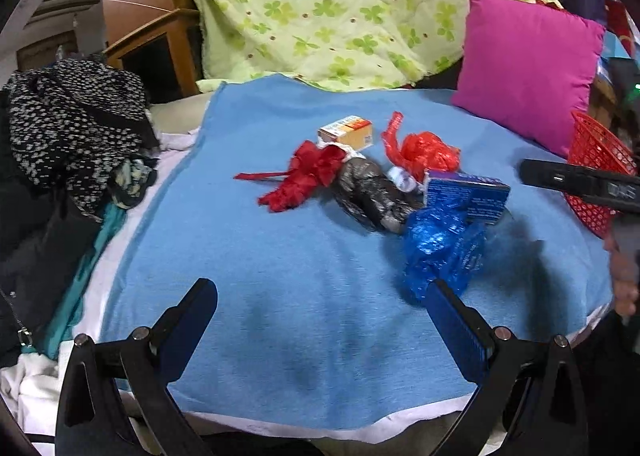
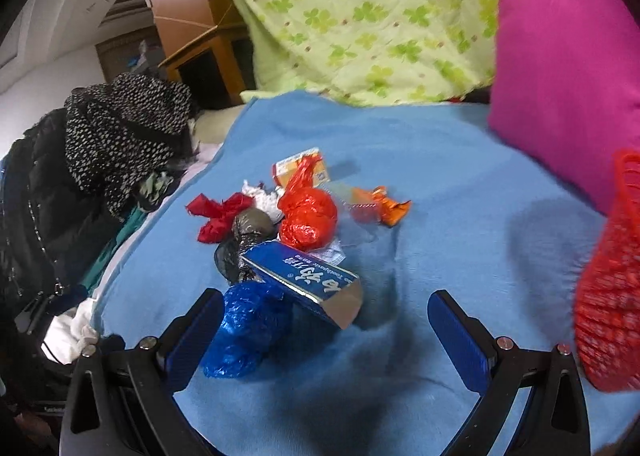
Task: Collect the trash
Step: 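Grasp the blue-and-white milk carton with the right tool while the left tool grasps the blue bag, then lift the milk carton with the right tool while the left tool holds the blue bag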
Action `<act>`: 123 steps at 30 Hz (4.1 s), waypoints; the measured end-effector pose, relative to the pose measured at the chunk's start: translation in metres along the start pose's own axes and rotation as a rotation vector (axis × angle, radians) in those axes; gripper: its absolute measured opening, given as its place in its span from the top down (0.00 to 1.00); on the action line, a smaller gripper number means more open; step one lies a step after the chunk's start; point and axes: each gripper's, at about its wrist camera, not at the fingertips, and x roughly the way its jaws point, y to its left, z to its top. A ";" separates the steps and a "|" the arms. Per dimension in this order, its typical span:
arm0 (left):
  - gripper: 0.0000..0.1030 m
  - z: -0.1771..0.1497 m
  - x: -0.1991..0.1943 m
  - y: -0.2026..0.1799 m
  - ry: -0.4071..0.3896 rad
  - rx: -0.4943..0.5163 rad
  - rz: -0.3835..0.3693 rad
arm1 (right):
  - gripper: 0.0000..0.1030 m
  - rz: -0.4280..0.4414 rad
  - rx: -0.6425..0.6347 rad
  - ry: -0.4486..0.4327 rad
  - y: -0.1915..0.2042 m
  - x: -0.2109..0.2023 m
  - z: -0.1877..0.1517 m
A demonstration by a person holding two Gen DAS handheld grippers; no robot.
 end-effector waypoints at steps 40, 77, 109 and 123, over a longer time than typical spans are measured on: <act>0.39 0.001 0.088 -0.052 0.242 -0.188 -0.376 | 0.32 0.228 0.058 0.129 -0.032 0.073 0.022; 0.59 -0.021 0.060 0.041 0.152 -0.279 -0.229 | 0.32 0.104 -0.241 0.274 0.035 0.115 -0.018; 0.59 -0.018 0.048 0.004 0.071 -0.146 -0.211 | 0.05 0.055 0.052 -0.367 -0.047 -0.080 0.001; 0.59 -0.013 0.049 0.008 0.050 -0.160 -0.247 | 0.00 0.363 0.133 -0.443 -0.033 -0.103 0.001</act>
